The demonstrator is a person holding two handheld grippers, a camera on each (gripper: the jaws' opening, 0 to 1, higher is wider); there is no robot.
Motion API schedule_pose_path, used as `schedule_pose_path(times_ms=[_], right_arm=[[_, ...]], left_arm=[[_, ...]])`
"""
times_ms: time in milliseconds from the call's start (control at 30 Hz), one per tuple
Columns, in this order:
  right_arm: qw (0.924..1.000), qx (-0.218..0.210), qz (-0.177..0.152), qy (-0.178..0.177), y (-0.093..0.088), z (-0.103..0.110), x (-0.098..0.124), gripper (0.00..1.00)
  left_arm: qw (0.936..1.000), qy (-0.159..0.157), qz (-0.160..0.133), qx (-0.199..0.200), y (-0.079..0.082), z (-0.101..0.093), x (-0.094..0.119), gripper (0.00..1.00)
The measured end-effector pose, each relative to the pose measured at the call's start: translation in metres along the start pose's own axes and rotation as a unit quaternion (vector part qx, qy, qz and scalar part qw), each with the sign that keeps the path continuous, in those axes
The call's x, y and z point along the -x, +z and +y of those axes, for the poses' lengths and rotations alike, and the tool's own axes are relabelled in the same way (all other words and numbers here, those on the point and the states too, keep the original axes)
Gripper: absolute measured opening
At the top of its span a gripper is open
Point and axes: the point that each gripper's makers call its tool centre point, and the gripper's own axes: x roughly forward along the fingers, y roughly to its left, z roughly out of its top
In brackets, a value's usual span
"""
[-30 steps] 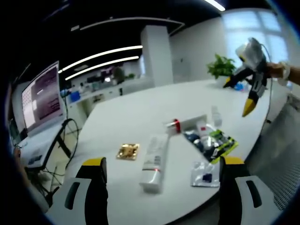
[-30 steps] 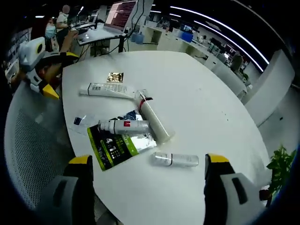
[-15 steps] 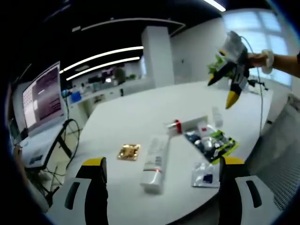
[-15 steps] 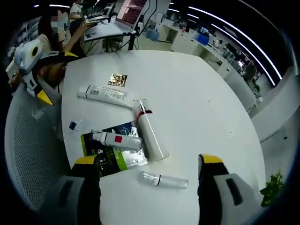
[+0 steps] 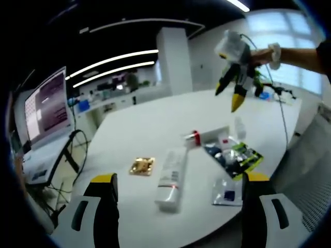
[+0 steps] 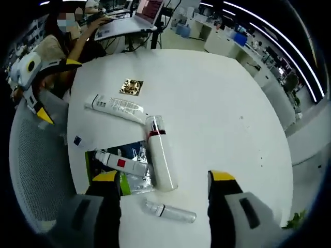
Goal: Arrange the skincare products in the storage area until every visible bottle or jar stands upright without overlapping.
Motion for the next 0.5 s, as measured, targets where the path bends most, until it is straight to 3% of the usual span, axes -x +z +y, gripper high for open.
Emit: schedule_pose_path(times_ms=[200,500], right_arm=[[0.9986,0.011,0.039,0.035,-0.005,-0.004,-0.023,0.64],[0.9959,0.002,0.053,0.073,0.002,0.000,-0.051,0.55]], left_arm=[[1.0000,0.003,0.006,0.003,-0.002,0.002,-0.001,0.97],[0.9999,0.002,0.011,0.003,-0.004,0.001,-0.001,0.97]])
